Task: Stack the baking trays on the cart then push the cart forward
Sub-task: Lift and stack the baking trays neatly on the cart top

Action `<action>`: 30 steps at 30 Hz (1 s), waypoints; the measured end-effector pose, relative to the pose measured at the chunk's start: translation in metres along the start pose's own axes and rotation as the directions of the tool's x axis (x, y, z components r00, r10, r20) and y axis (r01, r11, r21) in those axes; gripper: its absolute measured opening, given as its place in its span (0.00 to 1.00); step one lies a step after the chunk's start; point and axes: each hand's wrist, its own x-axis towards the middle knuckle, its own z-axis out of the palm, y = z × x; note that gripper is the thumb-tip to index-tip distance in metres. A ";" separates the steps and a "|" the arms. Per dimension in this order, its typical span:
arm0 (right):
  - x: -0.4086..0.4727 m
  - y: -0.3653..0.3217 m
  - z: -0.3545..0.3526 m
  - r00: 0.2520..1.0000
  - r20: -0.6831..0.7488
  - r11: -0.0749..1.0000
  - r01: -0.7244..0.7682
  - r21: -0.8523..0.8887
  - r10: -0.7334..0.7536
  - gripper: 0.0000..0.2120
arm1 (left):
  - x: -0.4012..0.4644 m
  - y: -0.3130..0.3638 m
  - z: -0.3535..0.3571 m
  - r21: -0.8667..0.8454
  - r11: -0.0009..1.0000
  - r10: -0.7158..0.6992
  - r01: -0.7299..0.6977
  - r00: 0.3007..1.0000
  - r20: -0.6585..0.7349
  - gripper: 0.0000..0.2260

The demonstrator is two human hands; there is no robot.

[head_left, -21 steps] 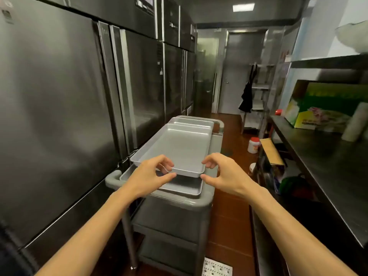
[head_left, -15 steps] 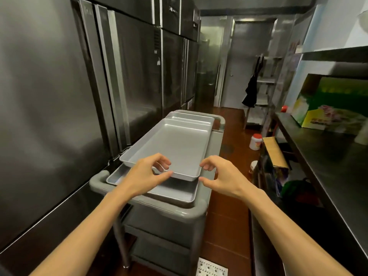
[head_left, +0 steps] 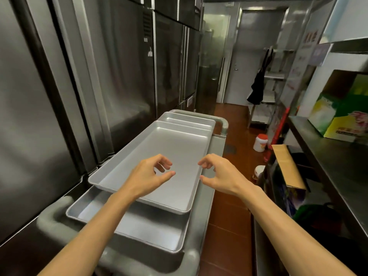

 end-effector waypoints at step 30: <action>0.209 0.234 0.046 0.772 0.472 0.893 0.443 0.080 -0.426 0.20 | 0.124 -0.057 0.160 0.123 0.852 -0.482 0.509 0.854 -0.195 0.10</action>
